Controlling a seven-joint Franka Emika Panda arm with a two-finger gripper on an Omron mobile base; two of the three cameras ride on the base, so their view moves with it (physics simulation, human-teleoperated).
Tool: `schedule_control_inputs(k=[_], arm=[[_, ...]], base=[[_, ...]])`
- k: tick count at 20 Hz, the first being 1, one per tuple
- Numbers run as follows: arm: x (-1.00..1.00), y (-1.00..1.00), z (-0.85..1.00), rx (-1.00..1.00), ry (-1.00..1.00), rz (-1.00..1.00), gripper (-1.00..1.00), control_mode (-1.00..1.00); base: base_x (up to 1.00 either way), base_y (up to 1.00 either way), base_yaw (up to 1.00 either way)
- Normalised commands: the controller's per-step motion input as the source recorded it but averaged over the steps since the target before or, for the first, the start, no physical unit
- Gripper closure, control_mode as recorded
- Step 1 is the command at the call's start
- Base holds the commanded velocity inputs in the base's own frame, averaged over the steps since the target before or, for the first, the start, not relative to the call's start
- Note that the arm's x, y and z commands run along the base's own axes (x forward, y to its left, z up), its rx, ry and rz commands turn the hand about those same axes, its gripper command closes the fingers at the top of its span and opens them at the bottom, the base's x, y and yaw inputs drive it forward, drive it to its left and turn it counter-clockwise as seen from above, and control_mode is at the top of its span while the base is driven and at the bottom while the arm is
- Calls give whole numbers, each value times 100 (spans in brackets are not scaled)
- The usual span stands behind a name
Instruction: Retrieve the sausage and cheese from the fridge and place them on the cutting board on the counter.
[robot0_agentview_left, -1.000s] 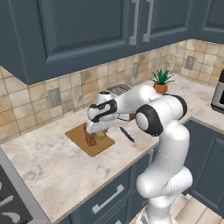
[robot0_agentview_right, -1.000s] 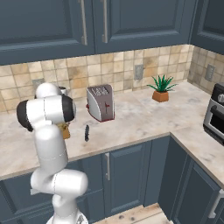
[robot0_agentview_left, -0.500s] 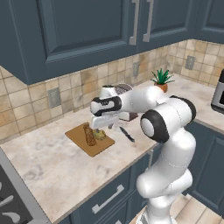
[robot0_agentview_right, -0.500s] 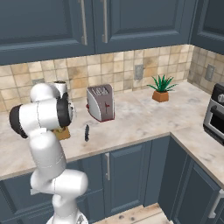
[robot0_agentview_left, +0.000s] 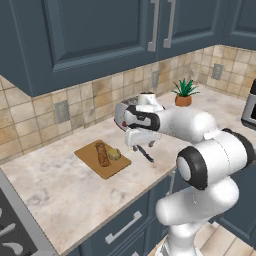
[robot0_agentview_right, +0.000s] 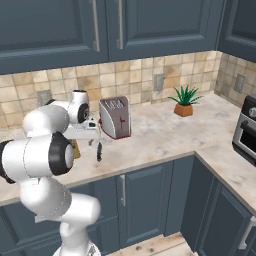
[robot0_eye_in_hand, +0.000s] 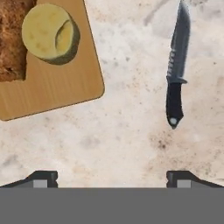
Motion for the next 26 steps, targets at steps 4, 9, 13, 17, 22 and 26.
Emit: schedule_control_inputs(k=[4,9,13,17,22,26], arm=[[-100,-79,36,-6,0,-20,-100,-100],[-93,-57,69,0,-1,-18,-100,-100],[-77,-26,89,0,-13,-17,-100,-100],[-71,-2,89,0,-26,-15,-100,-100],[-69,0,88,3,-22,-11,-100,-100],[-74,1,52,1,-27,-1,-100,-100]], base=[[0,0,0],[0,0,0],[0,0,0],[0,0,0],[0,0,0],[0,0,0]])
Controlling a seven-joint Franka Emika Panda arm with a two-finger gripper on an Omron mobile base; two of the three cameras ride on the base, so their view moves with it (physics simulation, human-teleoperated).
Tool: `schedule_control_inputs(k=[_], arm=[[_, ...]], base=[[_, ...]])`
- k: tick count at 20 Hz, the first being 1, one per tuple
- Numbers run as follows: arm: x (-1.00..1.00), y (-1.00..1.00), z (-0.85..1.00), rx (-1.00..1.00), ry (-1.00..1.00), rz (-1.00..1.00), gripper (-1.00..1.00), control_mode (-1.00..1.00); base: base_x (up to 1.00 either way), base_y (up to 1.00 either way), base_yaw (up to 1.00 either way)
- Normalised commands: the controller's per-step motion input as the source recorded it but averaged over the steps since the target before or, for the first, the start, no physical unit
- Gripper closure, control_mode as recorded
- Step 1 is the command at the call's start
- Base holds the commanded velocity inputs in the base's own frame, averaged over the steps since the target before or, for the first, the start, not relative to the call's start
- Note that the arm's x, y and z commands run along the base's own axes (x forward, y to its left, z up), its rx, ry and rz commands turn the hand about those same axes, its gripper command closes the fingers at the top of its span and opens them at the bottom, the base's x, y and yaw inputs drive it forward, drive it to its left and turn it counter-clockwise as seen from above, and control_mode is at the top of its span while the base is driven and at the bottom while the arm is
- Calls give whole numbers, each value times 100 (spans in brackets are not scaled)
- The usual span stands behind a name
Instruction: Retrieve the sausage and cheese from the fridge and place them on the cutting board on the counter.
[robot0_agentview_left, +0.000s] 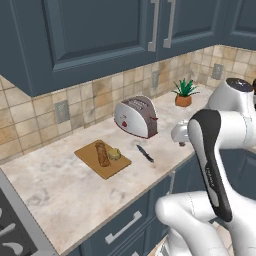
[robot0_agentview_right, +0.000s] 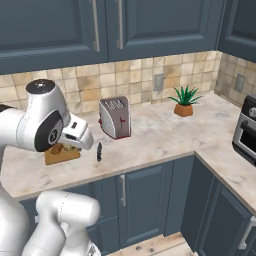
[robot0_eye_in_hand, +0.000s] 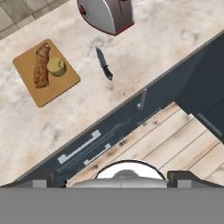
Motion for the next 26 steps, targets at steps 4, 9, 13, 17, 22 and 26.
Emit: schedule_control_inputs(k=[4,9,13,17,22,26], arm=[[-8,2,33,0,1,0,-100,-100],[0,2,0,-2,6,0,-100,-100],[0,0,0,0,0,0,-100,100],[0,0,0,0,0,0,-100,100],[0,0,0,0,0,0,-100,100],[0,0,0,0,0,0,-100,100]], base=[[0,0,0],[0,0,0],[-1,0,0],[-47,-1,-1],[-94,-56,-17],[-16,-92,-61]])
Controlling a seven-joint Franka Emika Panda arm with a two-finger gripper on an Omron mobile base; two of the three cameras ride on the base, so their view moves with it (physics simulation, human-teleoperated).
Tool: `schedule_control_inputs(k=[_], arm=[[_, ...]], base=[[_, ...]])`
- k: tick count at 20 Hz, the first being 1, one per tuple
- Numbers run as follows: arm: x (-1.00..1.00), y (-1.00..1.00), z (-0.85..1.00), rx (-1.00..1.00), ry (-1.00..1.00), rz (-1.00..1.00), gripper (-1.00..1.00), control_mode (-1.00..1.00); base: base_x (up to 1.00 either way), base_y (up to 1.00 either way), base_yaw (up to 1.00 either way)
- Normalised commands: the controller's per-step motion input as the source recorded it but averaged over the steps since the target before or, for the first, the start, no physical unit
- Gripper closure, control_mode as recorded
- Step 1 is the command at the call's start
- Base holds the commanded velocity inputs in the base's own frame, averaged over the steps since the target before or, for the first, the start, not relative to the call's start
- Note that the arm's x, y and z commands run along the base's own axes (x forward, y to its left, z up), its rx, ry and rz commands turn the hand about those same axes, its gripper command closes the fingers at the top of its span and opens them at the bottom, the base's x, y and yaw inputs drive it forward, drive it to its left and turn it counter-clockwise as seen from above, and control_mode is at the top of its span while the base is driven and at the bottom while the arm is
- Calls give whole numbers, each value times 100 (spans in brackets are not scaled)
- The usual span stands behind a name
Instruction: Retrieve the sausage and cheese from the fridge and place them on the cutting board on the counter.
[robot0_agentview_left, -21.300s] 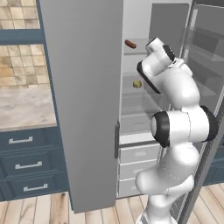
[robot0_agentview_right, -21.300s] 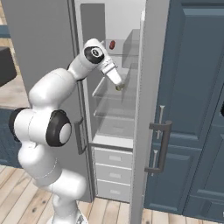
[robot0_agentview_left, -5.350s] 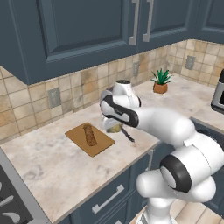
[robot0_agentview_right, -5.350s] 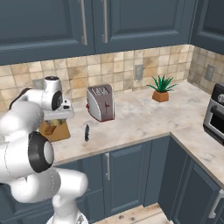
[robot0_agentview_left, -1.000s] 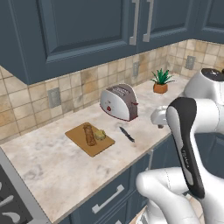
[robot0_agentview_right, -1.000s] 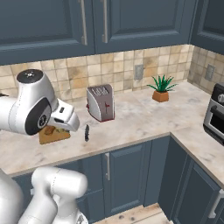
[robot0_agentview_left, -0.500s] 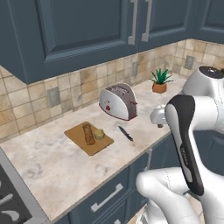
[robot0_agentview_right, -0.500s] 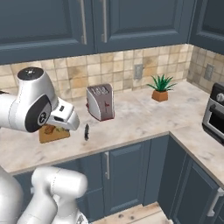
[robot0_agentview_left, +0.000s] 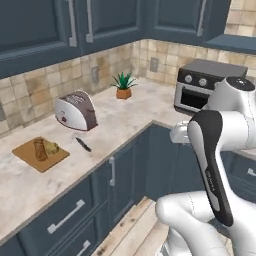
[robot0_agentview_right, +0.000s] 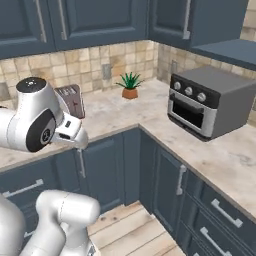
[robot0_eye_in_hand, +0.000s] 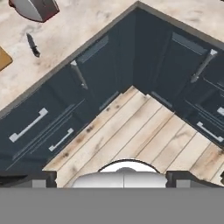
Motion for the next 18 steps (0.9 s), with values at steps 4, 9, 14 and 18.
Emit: schedule_control_inputs(k=[4,9,14,18], arm=[[0,0,0,0,0,0,-100,100],[0,0,0,0,0,0,-100,100],[0,0,0,0,0,0,-100,100],[0,0,0,0,0,0,-100,100]], base=[[0,-73,-75],[0,-84,-70],[-11,-65,-57],[-20,-80,-25]])
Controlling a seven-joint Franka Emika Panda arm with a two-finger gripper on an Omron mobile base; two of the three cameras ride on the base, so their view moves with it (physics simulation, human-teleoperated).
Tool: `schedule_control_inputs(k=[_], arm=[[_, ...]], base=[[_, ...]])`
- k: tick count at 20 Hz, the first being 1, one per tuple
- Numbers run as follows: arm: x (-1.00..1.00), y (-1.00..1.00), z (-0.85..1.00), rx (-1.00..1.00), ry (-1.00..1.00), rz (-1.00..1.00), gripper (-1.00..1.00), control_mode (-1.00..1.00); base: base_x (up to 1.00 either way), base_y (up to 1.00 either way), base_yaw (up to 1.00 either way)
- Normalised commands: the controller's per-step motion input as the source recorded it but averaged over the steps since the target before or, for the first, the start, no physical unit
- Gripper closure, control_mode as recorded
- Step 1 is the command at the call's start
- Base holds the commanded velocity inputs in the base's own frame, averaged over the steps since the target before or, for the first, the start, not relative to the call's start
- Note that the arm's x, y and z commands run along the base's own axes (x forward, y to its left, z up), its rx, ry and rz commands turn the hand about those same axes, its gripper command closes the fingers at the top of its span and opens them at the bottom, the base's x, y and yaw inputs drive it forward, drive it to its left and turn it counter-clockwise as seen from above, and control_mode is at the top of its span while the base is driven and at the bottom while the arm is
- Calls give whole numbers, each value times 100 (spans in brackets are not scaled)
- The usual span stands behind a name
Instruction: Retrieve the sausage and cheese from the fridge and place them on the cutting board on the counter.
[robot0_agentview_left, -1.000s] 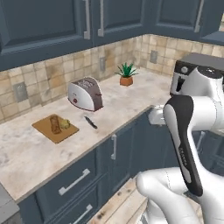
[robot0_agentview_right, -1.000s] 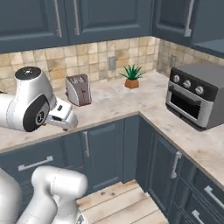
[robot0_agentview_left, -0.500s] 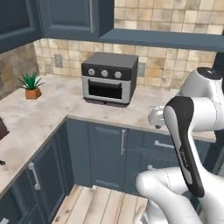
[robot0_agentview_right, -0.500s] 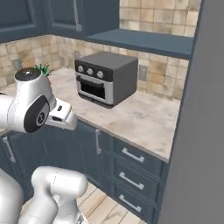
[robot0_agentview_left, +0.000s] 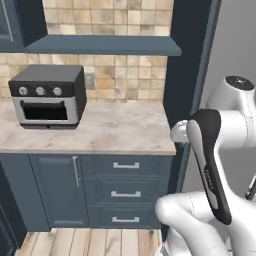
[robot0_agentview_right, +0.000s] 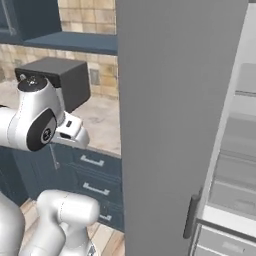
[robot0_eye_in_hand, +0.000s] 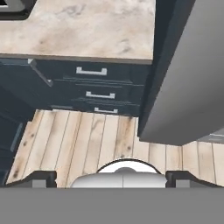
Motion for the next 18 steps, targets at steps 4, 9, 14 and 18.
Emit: schedule_control_inputs(k=[4,9,14,18], arm=[[0,0,0,0,0,0,-100,100],[0,0,0,0,0,0,-100,100],[0,0,0,0,0,0,-100,100],[0,0,0,0,0,0,-100,100]], base=[[-33,-100,-28],[9,-75,-12],[27,-51,-4],[7,-80,-15]])
